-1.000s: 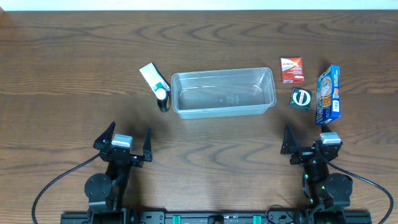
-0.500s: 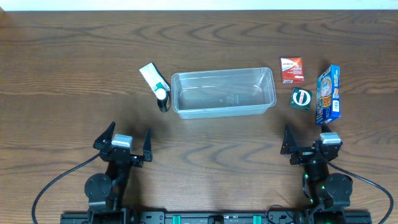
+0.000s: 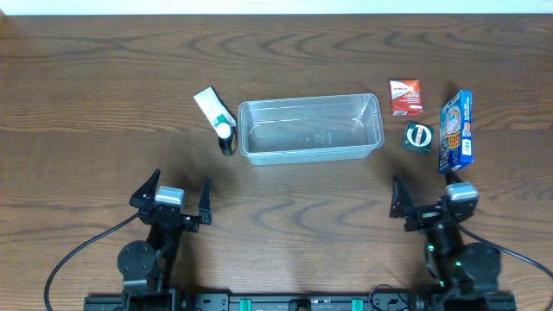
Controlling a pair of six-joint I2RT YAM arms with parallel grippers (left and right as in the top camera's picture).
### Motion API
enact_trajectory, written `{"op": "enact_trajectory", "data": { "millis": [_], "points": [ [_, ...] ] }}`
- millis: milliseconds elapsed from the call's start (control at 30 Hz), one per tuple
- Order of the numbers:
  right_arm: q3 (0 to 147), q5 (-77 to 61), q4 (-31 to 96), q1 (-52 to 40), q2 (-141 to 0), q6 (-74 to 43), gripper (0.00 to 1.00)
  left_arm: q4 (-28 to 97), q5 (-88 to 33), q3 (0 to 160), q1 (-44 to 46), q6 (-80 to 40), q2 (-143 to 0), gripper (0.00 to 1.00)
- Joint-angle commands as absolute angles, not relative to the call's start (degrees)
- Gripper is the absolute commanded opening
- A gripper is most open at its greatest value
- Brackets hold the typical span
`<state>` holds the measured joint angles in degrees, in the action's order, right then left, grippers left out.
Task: Pack container
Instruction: 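Move right gripper to the blue box and grasp it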
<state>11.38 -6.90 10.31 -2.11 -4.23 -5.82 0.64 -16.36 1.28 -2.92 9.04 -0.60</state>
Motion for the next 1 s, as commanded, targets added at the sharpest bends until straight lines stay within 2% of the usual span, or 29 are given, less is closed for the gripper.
{"op": "enact_trajectory", "data": {
  "millis": [0, 400, 667, 767, 867, 967],
  "points": [
    [23.4, -3.0, 12.3, -1.9, -10.2, -5.6, 0.99, 2.5, -17.1, 0.2, -3.2, 9.4, -0.6, 0.98],
    [62.6, -4.5, 43.5, -1.8, -50.0, -3.5, 0.99, 2.5, -17.1, 0.2, -3.2, 9.4, -0.6, 0.98],
    [65.6, 1.2, 48.1, -1.8, -58.6, -3.5, 0.99, 2.5, -17.1, 0.2, -3.2, 9.4, -0.6, 0.98],
    [65.6, 10.2, 49.1, -1.5, -59.3, -2.8, 0.99, 2.6, -17.1, 0.2, -3.2, 9.4, -0.6, 0.98],
    [65.6, 17.3, 50.1, 0.7, -59.7, -6.7, 0.99, 2.5, -17.1, 0.2, -3.2, 9.4, -0.6, 0.98],
    [65.6, 14.5, 51.3, 5.1, -60.6, -7.2, 0.99, 2.5, -17.1, 0.2, -3.2, 9.4, -0.6, 0.98]
  ]
}}
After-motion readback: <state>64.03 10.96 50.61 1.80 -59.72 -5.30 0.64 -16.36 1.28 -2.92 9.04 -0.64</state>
